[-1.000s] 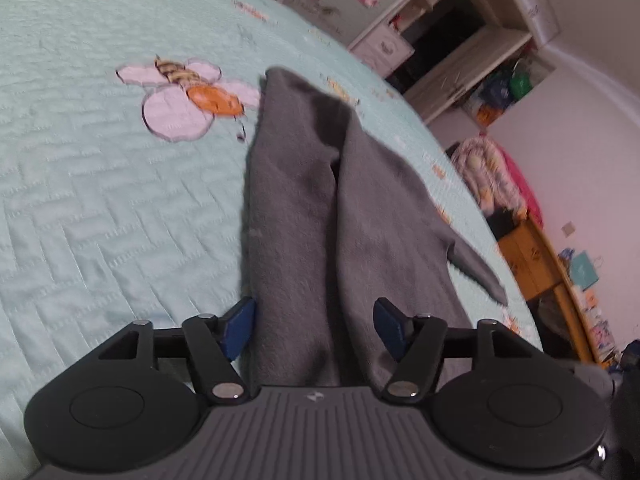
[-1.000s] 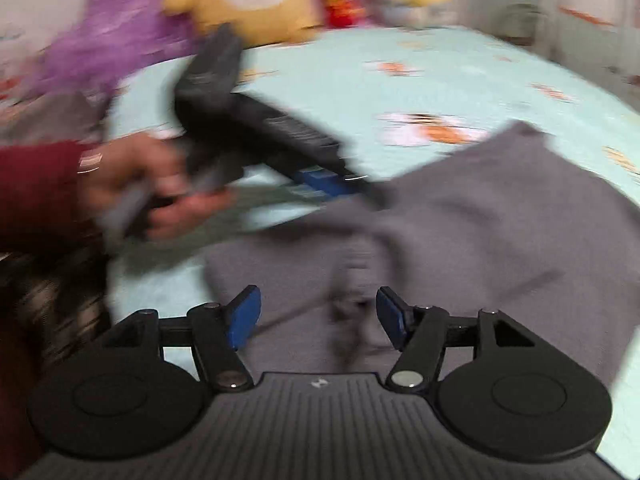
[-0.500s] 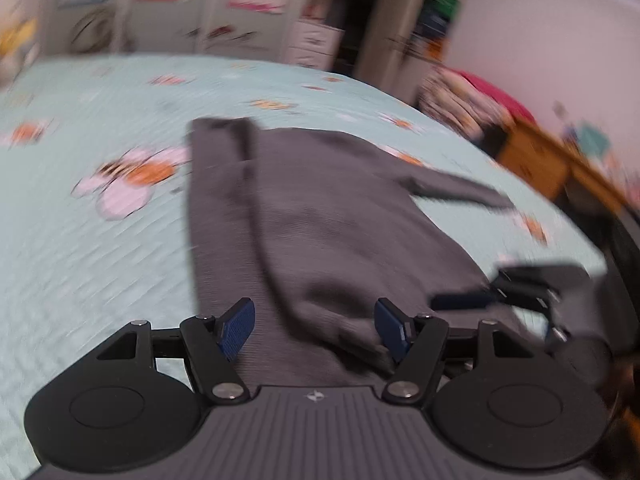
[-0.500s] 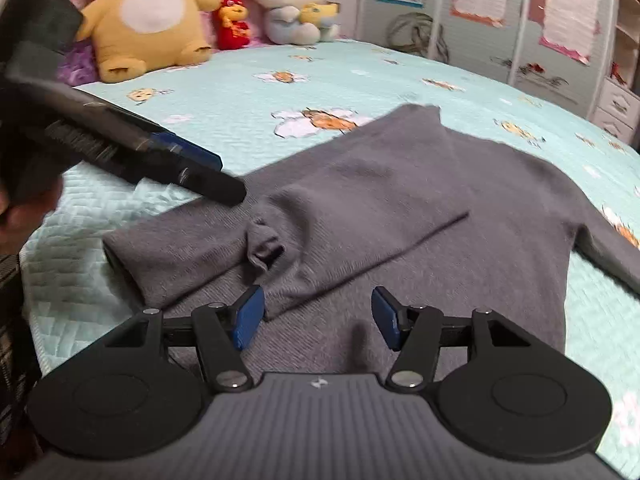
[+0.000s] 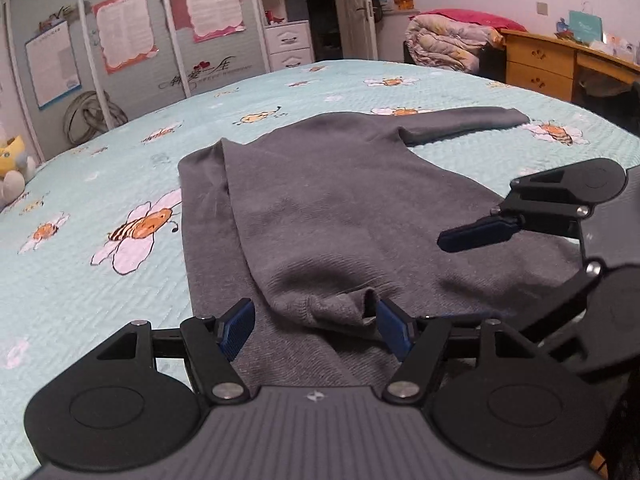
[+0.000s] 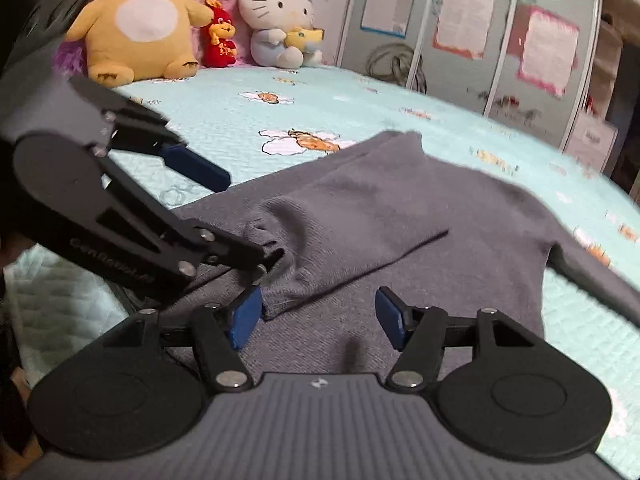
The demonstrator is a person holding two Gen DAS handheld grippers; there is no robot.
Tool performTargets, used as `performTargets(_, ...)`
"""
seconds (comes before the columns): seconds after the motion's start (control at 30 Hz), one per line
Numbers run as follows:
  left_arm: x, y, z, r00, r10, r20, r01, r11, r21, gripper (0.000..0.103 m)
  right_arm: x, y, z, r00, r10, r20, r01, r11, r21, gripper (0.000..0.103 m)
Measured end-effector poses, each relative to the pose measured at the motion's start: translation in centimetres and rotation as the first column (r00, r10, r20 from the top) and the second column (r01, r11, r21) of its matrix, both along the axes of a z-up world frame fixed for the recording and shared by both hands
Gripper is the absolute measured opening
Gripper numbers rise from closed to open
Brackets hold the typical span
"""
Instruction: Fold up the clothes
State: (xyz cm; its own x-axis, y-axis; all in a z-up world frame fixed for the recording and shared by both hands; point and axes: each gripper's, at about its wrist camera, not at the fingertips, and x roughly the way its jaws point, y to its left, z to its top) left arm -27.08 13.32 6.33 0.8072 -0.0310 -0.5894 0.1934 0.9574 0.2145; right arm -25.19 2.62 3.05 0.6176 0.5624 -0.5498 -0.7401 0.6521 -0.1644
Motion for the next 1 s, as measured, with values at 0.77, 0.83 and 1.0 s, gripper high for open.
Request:
performTargets(0.77, -1.1, -0.8, -0.6, 0.998, 0.062, -0.025, -0.057, 0.983, 0.177, 0.071, -0.8, 0.6, -0.5, 0.992, -0.074, 0.098, 0.079, 0.995, -0.053, 0.073)
performTargets(0.83, -1.2, -0.7, -0.5, 0.998, 0.067, -0.021, -0.063, 0.984, 0.169, 0.072, -1.1, 1.2, -0.8, 0.990, -0.054, 0.132, 0.065, 0.994, -0.083, 0.073)
performTargets(1.0, -1.3, -0.4, -0.5, 0.996, 0.088, -0.018, -0.084, 0.984, 0.156, 0.072, -1.2, 2.4, -0.8, 0.987, -0.020, 0.161, 0.036, 0.994, -0.099, 0.073)
